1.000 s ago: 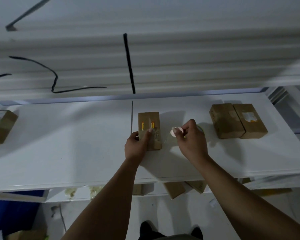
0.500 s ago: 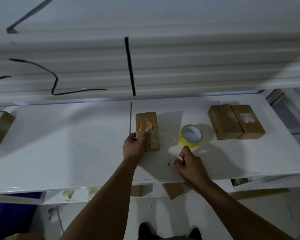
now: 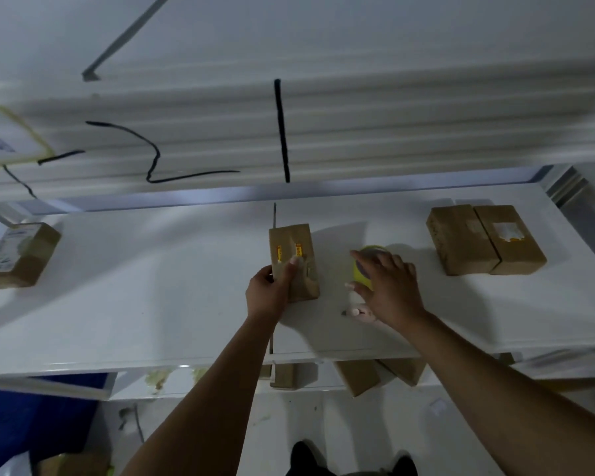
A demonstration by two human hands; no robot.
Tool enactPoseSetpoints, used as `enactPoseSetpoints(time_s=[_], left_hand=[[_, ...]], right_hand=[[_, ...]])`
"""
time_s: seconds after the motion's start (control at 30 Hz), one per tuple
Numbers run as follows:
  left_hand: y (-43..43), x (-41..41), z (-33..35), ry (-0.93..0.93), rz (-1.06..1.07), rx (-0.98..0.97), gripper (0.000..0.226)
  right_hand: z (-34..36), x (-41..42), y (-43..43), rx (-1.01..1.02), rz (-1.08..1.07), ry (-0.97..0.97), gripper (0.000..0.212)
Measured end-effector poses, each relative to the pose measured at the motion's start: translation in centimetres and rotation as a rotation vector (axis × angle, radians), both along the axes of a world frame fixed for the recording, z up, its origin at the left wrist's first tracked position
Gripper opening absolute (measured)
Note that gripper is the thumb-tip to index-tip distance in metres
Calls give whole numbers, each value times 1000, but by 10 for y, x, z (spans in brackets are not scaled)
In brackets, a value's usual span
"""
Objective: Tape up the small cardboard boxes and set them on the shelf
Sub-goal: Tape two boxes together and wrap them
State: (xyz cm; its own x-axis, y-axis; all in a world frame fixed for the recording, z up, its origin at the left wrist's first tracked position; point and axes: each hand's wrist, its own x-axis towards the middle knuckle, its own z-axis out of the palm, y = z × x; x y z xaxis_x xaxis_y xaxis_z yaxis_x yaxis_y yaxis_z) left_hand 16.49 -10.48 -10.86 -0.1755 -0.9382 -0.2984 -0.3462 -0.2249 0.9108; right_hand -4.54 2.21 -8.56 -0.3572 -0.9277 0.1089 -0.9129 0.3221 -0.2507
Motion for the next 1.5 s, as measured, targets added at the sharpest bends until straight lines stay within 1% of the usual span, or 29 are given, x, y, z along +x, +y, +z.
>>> enactPoseSetpoints(time_s=[0.03,0.1,0.17,0.23,0.3,0.37,0.4,0.43,0.47,0.5,0.53,0.6,0.63,0.67,0.7,0.77,0.83,0.87,0.97,1.03,1.1,1.17,1.23,1.3,1.37,1.4,1.43,1.47,1.5], left_hand=[[-1,2,1,-15,9,-6,60],[-4,7,3,-28,36,-6,54],[-8,13,5,-7,78,37,49],[-9,16,8,24,100,89,50],[-8,14,10,48,86,111,53],[-4,12,14,77,87,116,54],[0,11,16,86,89,111,53],[4,10,18,97,85,101,50],[9,9,20,113,72,87,46],[16,8,24,141,57,71,43],[23,6,28,177,41,54,41],[37,2,40,250,17,16,41],[43,0,45,279,14,-3,40],[47,-2,51,298,18,-23,39],[51,-3,56,306,27,-43,39],[56,-6,66,296,52,-86,43],[60,-8,74,284,74,-121,53],[62,-8,77,284,82,-135,54],[64,-9,82,280,99,-163,46],[69,-10,84,282,109,-186,40],[77,-12,86,326,97,-182,35],[82,-13,90,363,50,-159,35],[82,-11,92,313,21,-177,37],[83,-8,93,273,58,-205,39],[85,-3,94,263,98,-244,43],[87,0,95,270,99,-257,44],[89,3,94,301,84,-252,45],[92,5,95,359,60,-212,47],[95,7,97,428,34,-144,49]], right_hand=[[-3,-4,-2,41,31,13,59],[-8,-13,2,25,49,13,56],[-11,-25,11,-8,-2,16,54],[-11,-36,18,-25,-35,21,55],[-5,-41,22,17,-29,30,62],[6,-37,22,101,-63,71,76],[13,-32,21,108,-99,70,80],[19,-24,20,64,-127,30,79],[26,-14,18,-24,-143,-63,73],[32,-2,17,-130,-145,-226,63],[40,10,14,-197,-162,-465,52],[55,36,8,-186,-253,-1014,38],[59,45,6,-180,-290,-1187,33],[62,51,5,-205,-295,-1249,30],[64,55,6,-257,-286,-1256,26],[67,60,10,-353,-281,-1200,15],[68,64,14,-392,-278,-1182,9],[70,66,15,-397,-271,-1186,8],[76,70,17,-427,-297,-1231,14],[77,78,19,-475,-299,-1209,19],[74,88,23,-503,-286,-1097,16],[70,97,29,-507,-295,-988,20],[68,100,36,-520,-323,-957,22],[73,105,43,-522,-316,-952,27],[80,108,46,-512,-281,-851,36],[83,107,46,-494,-259,-801,36],[87,105,45,-468,-242,-781,31],[92,102,44,-435,-229,-815,26],[96,99,44,-402,-225,-907,28]])
